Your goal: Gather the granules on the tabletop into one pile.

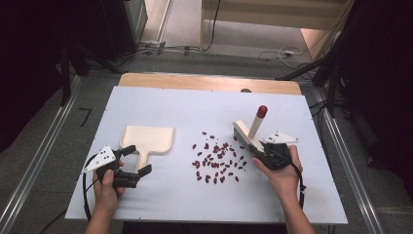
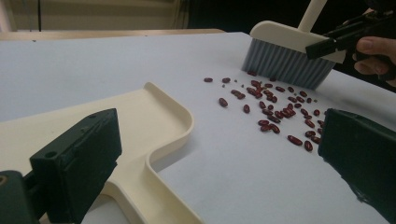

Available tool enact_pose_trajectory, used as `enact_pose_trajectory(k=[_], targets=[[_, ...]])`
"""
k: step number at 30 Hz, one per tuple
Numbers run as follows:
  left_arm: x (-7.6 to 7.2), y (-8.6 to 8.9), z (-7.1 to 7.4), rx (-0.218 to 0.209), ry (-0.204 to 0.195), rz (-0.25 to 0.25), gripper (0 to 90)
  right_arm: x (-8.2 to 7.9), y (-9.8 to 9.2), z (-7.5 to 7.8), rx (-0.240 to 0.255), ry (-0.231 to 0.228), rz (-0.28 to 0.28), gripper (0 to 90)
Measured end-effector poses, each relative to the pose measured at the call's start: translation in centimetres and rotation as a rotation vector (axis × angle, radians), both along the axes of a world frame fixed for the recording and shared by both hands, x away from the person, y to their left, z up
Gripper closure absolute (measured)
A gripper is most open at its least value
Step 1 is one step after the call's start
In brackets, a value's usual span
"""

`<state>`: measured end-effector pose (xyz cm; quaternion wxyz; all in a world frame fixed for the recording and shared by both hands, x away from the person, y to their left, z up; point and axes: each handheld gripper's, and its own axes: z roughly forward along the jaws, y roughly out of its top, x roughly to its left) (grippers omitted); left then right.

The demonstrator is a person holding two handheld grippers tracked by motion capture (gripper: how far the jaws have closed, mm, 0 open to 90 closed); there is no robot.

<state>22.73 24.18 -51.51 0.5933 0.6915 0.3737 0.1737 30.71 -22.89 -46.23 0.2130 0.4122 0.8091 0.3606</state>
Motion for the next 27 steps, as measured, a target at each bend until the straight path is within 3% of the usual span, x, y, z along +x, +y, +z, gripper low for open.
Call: enact_pose_trajectory(k=[14, 18, 22, 27], targets=[[0.1, -0.1, -0.1, 0.002, 0.007, -0.015, 0.0, -1.4, 2.1, 0.0, -0.021, -0.012, 0.063, 65.7], [0.1, -0.1, -0.1, 0.002, 0.009, -0.018, 0.0, -1.8, 2.6, 0.1, -0.006, -0.001, 0.079, 65.7], [0.2, -0.1, -0.1, 0.002, 0.014, -0.020, 0.0, -2.0, 2.7, 0.5, 0.008, -0.021, 0.082, 65.7], [0.2, -0.2, -0.1, 0.001, 0.017, -0.018, 0.0, -2.7, 2.5, 1.9, 0.072, -0.022, 0.117, 65.7]])
